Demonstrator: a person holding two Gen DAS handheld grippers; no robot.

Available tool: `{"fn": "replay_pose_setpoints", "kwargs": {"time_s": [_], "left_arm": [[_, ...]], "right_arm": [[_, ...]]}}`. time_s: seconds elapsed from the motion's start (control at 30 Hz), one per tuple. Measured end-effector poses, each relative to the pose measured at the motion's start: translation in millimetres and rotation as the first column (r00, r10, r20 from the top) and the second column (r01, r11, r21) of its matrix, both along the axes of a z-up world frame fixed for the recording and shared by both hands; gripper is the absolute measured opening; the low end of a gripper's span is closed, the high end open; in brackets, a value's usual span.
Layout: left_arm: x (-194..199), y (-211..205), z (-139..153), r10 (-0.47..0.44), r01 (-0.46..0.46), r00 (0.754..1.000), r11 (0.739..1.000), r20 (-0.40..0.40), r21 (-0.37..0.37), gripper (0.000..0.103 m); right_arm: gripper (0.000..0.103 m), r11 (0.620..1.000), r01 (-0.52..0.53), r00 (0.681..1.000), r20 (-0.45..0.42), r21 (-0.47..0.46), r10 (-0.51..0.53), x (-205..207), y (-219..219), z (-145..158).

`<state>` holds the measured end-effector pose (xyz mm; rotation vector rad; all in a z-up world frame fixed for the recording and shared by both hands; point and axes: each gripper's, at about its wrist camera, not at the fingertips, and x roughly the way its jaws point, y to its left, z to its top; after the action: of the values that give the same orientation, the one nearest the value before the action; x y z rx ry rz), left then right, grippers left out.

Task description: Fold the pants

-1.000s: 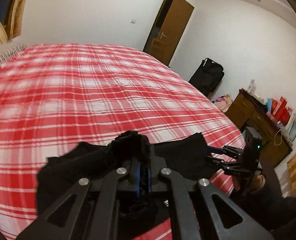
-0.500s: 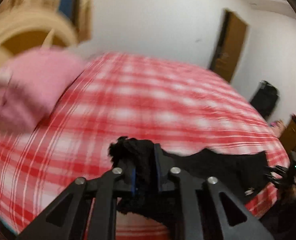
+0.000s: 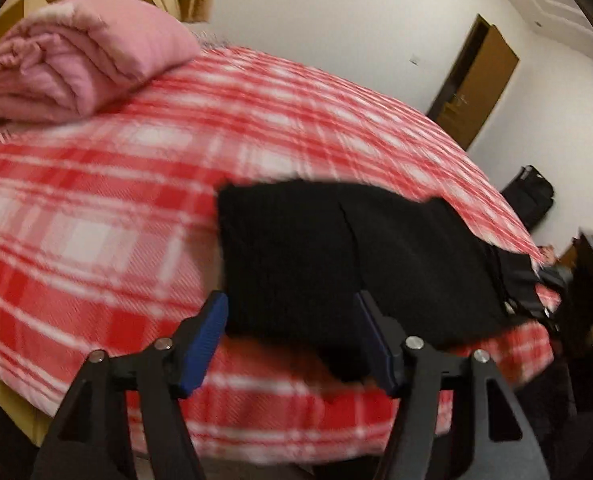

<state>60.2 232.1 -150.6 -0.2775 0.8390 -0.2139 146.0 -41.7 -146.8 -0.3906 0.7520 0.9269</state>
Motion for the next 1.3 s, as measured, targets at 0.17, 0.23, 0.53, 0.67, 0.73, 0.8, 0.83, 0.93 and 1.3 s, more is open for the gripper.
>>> {"fn": "replay_pose_setpoints", "kwargs": {"time_s": [0.17,0.23,0.53,0.67,0.73,0.8,0.83,0.93,1.3], "left_arm": [[-23,-20,-15,-0.088,0.087,0.996,0.984,0.004,-0.155,0.055],[-20,-33,-30,-0.136,0.127,0.990,0.965,-0.027,-0.229,0.053],[-3,-27,-50,-0.093,0.082,0.995,0.948,-0.023,-0.307,0.008],[-8,2,-31,-0.046,0.051,0.999,0.946,0.024,-0.320,0.007],[-11,14,-19,-0.015,0.031,0.998,0.951,0.054,-0.307,0.006],[-12,32,-7,0.045,-0.020,0.996,0.957,0.079,-0.288,0.000],[-12,41,-4,0.067,-0.041,0.994,0.957,0.083,-0.286,0.000],[-6,70,-5,0.147,-0.125,0.987,0.956,0.067,-0.264,0.000],[-20,23,-26,0.035,-0.017,0.999,0.915,0.038,-0.403,0.088]], "right_arm": [[0.053,0.985,-0.172,0.985,0.022,-0.004,0.172,-6,84,18],[0.053,0.977,-0.215,0.977,0.016,0.001,0.215,-7,110,21],[0.053,0.928,-0.341,0.939,-0.003,-0.152,0.345,-14,193,-6],[0.026,0.938,-0.316,0.948,-0.003,-0.139,0.319,-5,188,-5],[0.005,0.942,-0.327,0.945,-0.036,-0.071,0.325,-1,182,6],[0.002,0.949,-0.309,0.951,-0.009,-0.056,0.309,0,178,15],[0.002,0.951,-0.307,0.951,-0.025,-0.030,0.307,3,175,20],[0.002,0.957,-0.291,0.956,-0.040,-0.014,0.290,7,171,23],[0.002,0.976,-0.215,0.975,-0.045,0.038,0.217,20,165,27]]}}
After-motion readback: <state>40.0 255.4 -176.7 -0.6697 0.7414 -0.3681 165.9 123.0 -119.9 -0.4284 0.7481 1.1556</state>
